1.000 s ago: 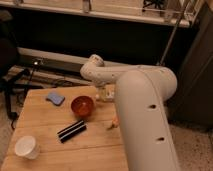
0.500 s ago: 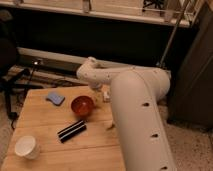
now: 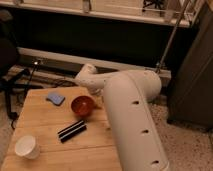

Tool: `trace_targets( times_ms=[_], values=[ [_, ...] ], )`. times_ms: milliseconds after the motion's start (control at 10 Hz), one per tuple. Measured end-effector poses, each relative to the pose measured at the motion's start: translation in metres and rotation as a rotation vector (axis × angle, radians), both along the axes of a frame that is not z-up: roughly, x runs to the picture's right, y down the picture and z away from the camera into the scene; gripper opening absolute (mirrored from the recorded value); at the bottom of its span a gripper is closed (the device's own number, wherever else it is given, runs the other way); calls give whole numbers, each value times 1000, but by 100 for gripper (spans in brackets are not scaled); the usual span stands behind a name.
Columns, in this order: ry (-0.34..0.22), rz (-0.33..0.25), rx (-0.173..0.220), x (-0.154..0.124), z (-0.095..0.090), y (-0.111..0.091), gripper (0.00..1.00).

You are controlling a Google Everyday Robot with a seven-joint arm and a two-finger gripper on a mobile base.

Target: Stand the bottle upright

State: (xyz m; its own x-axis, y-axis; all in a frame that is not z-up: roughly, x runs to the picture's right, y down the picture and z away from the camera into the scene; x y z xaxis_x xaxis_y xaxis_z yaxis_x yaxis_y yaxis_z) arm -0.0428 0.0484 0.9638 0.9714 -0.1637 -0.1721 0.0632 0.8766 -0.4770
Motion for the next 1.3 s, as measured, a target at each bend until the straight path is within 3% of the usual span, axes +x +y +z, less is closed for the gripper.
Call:
trace_targets(
  times_ms=[200, 500, 900, 1000, 1300],
  values=[
    [2, 7, 1, -2, 7, 1, 73],
    [12, 24, 13, 0, 11, -6, 41],
    [28, 34, 17, 7, 14, -12, 8],
    [30, 37, 17, 8, 13, -13, 2],
    [26, 77, 12, 10, 8, -23, 0]
  ],
)
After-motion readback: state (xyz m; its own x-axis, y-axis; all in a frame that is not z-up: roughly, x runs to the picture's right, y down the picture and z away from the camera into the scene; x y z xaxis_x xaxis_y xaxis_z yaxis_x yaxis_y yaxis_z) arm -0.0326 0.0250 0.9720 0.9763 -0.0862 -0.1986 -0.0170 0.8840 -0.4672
